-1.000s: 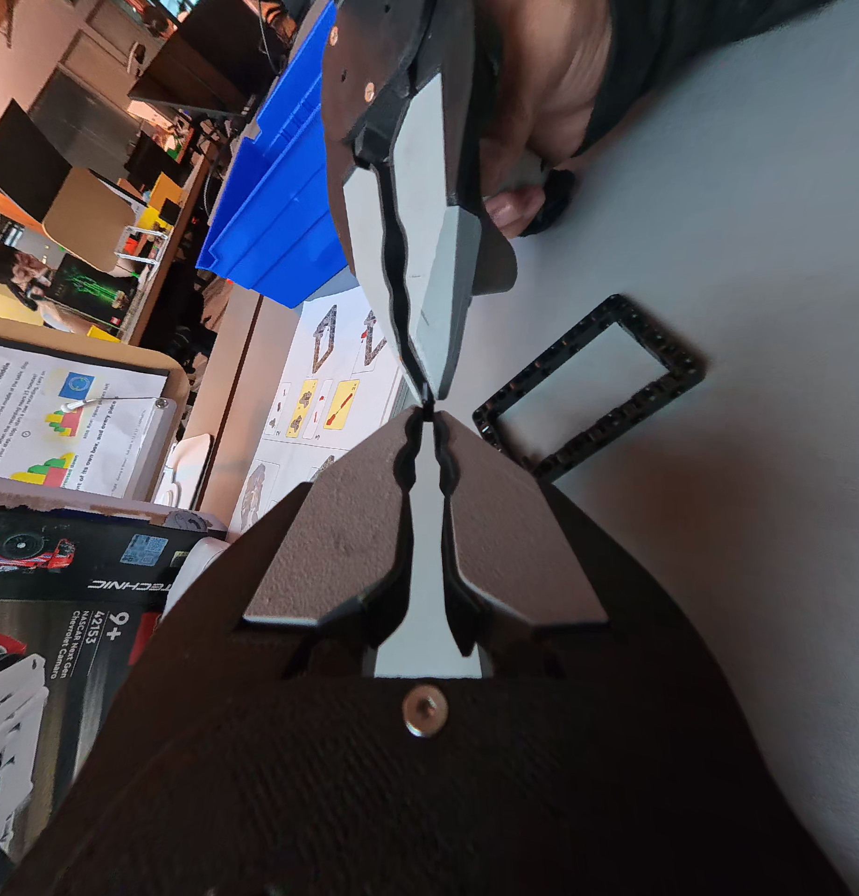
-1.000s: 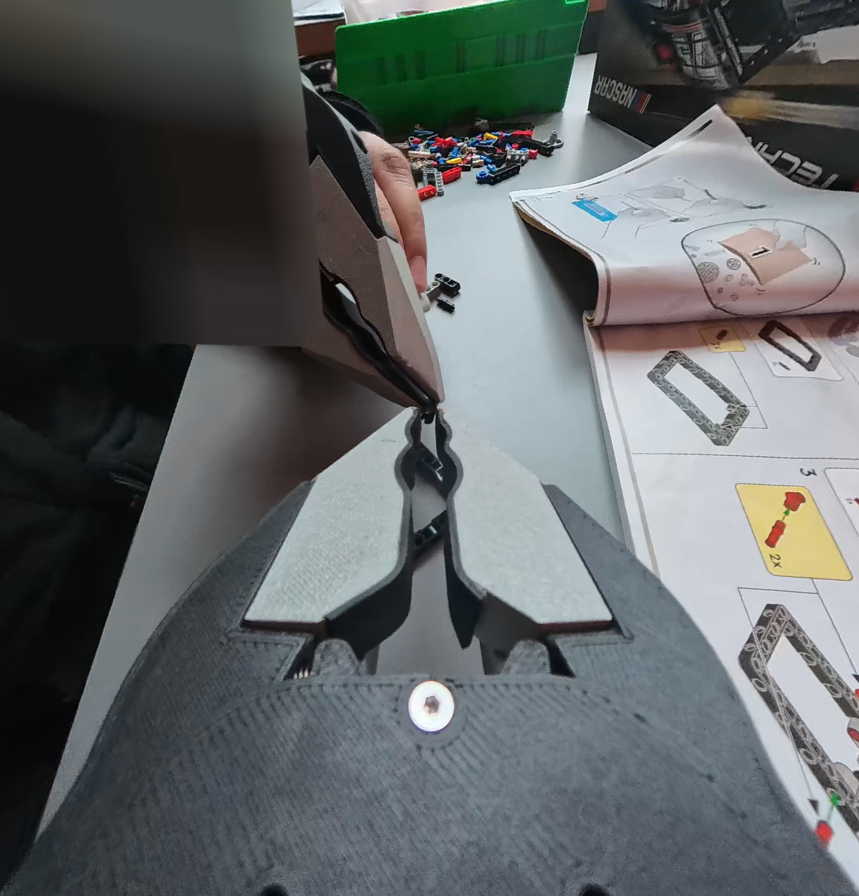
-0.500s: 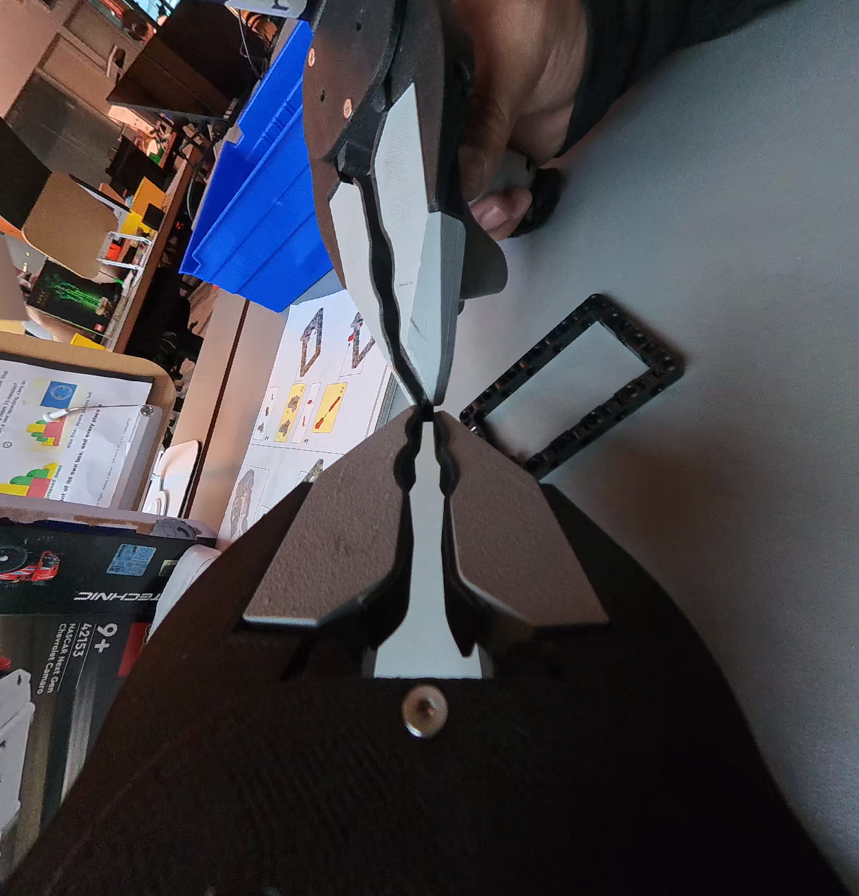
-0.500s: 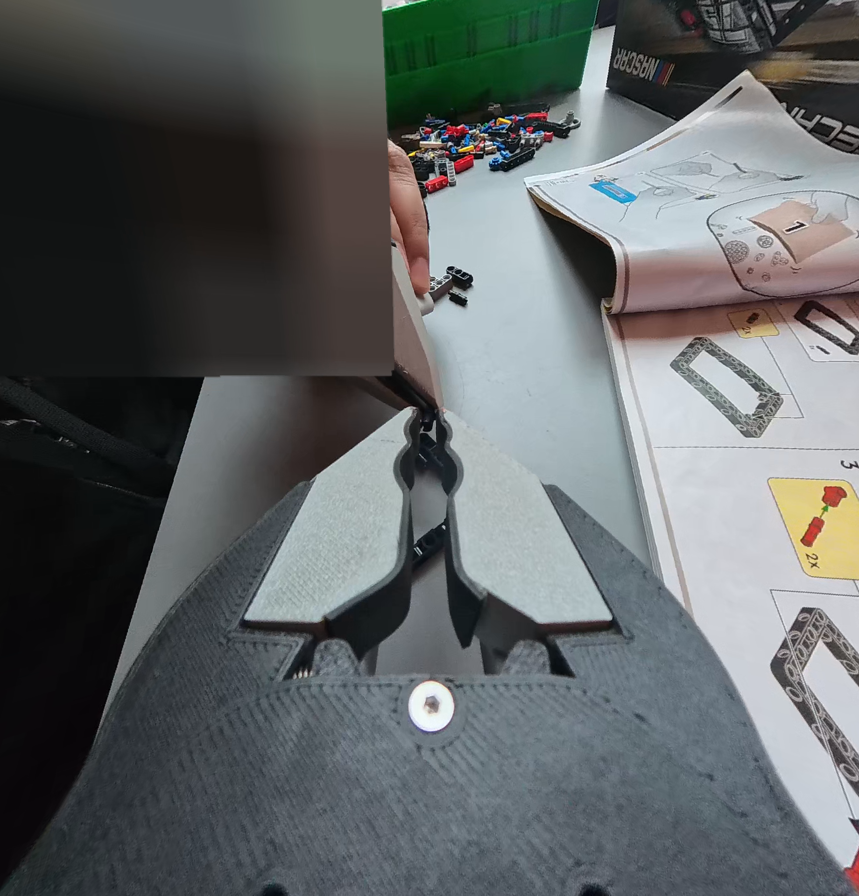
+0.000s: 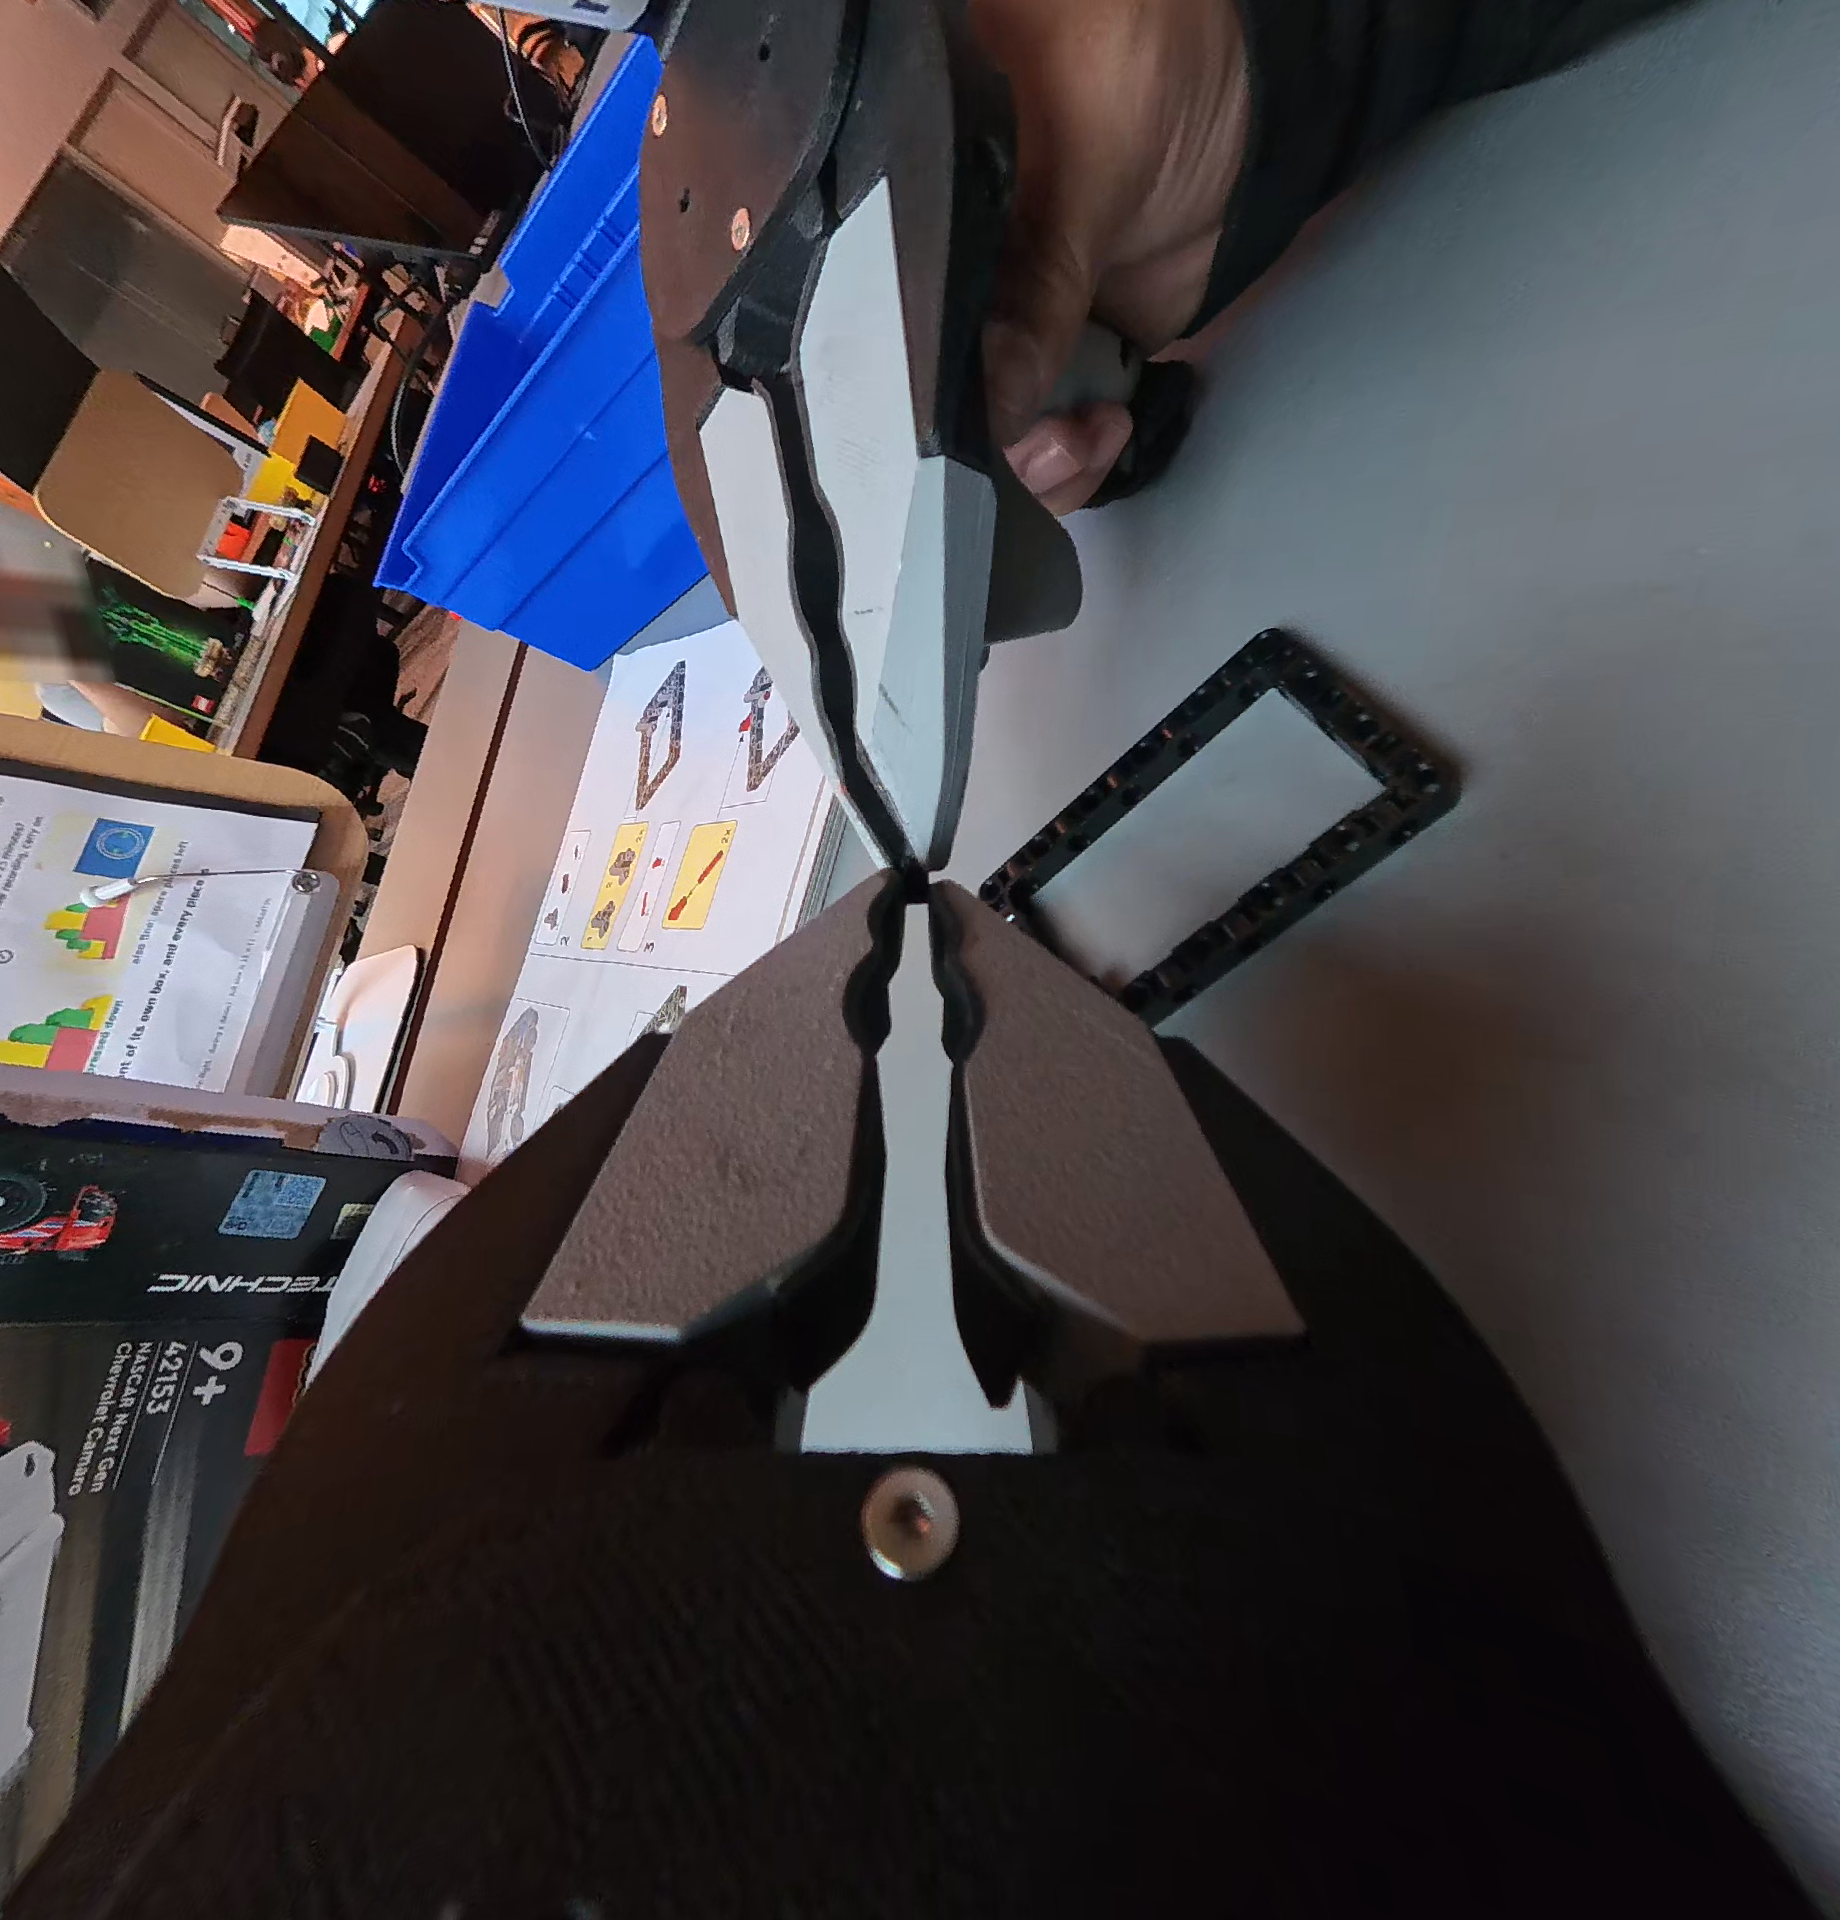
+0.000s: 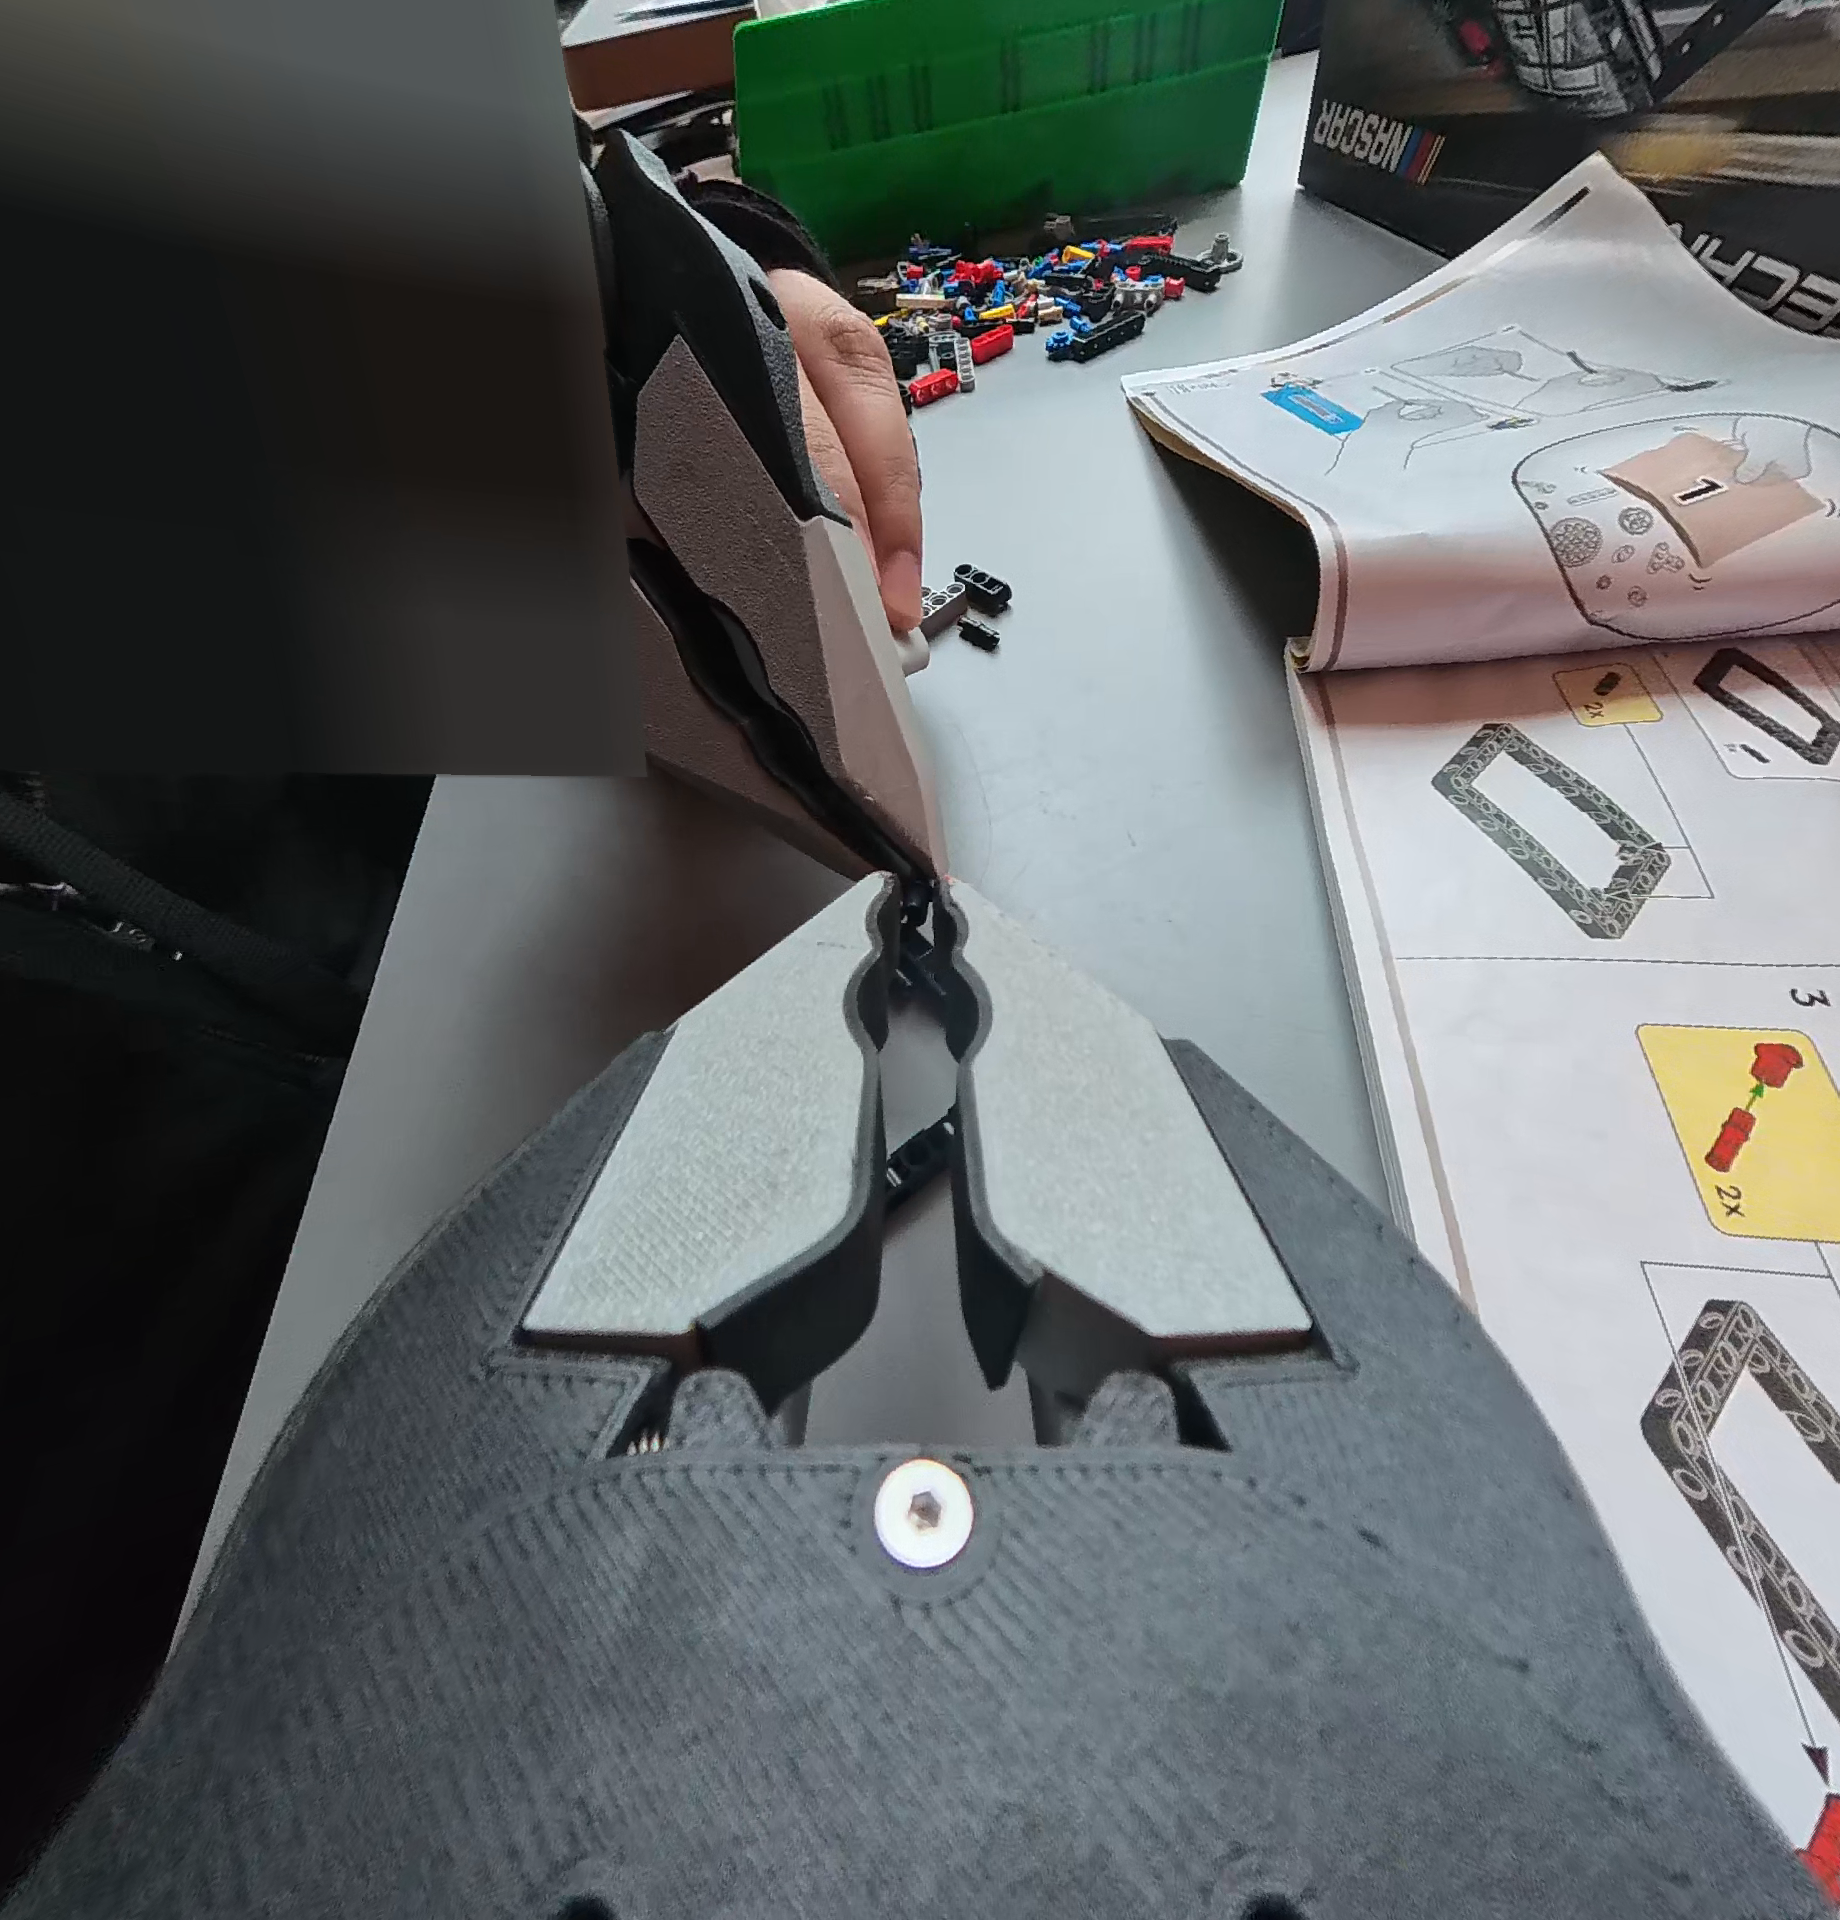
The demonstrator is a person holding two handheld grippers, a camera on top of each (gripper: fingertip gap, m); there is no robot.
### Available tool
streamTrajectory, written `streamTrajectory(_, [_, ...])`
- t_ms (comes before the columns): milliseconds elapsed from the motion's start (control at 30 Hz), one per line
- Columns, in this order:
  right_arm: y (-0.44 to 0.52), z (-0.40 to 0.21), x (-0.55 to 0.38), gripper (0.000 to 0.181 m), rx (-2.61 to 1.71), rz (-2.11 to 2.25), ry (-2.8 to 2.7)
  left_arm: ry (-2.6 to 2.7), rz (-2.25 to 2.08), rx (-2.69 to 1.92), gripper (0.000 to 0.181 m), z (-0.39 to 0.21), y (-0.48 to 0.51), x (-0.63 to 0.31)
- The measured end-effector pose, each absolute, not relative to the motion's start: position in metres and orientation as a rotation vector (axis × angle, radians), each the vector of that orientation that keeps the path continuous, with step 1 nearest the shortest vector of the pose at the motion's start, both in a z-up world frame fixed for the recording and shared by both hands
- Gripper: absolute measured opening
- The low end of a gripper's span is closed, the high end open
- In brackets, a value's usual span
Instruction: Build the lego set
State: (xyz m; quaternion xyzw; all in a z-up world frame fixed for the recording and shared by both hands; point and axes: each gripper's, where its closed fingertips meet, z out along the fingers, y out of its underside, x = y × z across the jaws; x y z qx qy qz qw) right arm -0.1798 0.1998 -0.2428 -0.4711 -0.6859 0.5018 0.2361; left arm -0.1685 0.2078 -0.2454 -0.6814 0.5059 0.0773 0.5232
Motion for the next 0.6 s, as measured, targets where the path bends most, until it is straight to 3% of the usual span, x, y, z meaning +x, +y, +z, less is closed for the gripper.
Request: streamTrajectory(600, [0.1996, -0.2448, -0.1801, 0.002, -1.291, 1.362, -1.892, 1.217, 0.187, -1.636, 0.002, -0.2473, 0.2075, -0.1686])
